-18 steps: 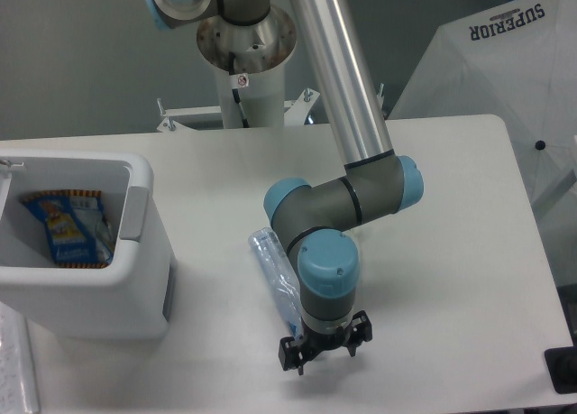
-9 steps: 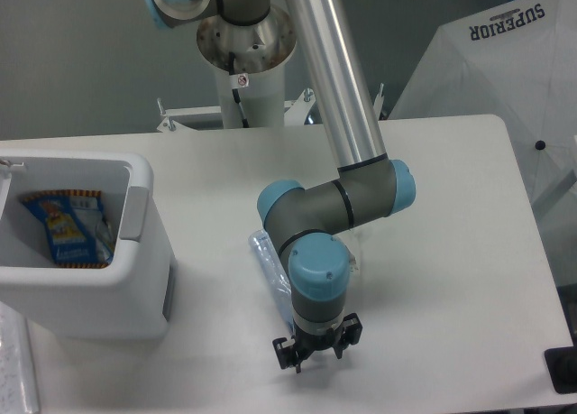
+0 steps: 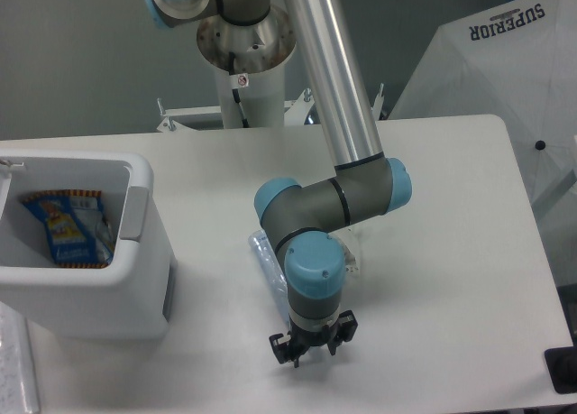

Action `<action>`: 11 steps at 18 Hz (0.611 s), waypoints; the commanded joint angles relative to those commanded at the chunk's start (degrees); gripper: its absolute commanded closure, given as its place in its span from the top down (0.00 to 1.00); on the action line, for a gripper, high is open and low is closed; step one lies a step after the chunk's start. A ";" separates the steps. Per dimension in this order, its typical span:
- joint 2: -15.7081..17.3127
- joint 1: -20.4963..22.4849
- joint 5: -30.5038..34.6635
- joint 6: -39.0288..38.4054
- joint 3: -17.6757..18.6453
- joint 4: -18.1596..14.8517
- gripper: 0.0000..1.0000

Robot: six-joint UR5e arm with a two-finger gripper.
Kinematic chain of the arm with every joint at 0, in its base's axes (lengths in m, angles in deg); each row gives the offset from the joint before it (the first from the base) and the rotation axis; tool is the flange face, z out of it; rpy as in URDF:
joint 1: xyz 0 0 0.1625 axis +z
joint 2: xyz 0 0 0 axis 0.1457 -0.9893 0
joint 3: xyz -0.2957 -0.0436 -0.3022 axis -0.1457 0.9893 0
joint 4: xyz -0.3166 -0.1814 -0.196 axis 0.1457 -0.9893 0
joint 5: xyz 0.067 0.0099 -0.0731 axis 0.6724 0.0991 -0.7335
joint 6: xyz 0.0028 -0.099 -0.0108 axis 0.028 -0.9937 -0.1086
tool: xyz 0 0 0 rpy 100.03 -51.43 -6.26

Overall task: Place the trash in the trash can
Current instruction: 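Close the gripper on the bottle's cap end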

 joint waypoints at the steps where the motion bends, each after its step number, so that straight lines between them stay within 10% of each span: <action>1: 0.00 0.00 0.00 0.00 0.00 0.00 0.66; 11: 0.26 -0.09 0.00 -0.09 0.18 -0.09 0.36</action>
